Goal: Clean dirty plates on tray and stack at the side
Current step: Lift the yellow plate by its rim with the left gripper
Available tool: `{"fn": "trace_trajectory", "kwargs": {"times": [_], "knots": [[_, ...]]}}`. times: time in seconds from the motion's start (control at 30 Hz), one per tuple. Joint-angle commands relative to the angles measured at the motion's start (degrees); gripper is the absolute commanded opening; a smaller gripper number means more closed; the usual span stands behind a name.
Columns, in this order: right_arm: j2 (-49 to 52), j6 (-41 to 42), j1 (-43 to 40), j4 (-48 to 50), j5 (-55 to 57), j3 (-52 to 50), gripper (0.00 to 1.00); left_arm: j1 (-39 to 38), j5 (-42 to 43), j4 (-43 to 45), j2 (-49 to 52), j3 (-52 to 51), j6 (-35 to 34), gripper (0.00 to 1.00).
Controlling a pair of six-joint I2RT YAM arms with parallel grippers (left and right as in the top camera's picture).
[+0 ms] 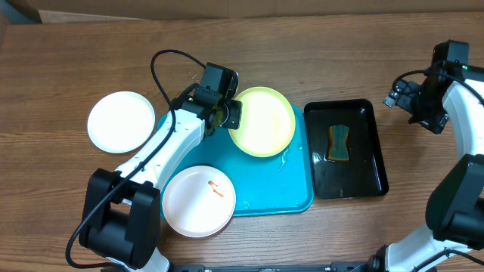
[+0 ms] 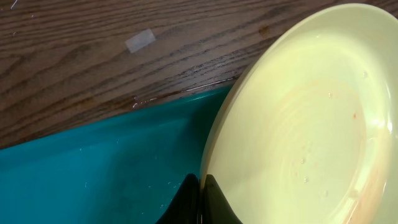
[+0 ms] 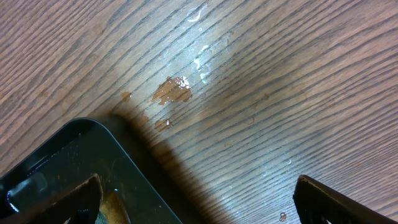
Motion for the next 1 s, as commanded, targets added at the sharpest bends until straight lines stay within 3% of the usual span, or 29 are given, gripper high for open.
{"fn": "trace_trajectory", "kwargs": {"times": [0.0, 0.43, 0.67, 0.97], "knots": [[-1.11, 0.22, -0.13, 0.31, -0.07, 1.18, 1.00, 0.09, -0.37, 0.46, -1.92, 2.12, 1.75, 0.04], [-1.11, 0.22, -0.13, 0.31, -0.07, 1.18, 1.00, -4.96, -4.04, -1.40, -2.86, 12.13, 1.79, 0.04], [-1.11, 0.22, -0.13, 0.31, -0.07, 1.18, 1.00, -16.55, -18.36, 0.90, -2.84, 13.05, 5.27, 0.04], [-1.11, 0.22, -0.13, 0.31, -0.07, 1.18, 1.00, -35.45, -46.88, 4.61, -2.45, 13.03, 14.12, 0.04]]}}
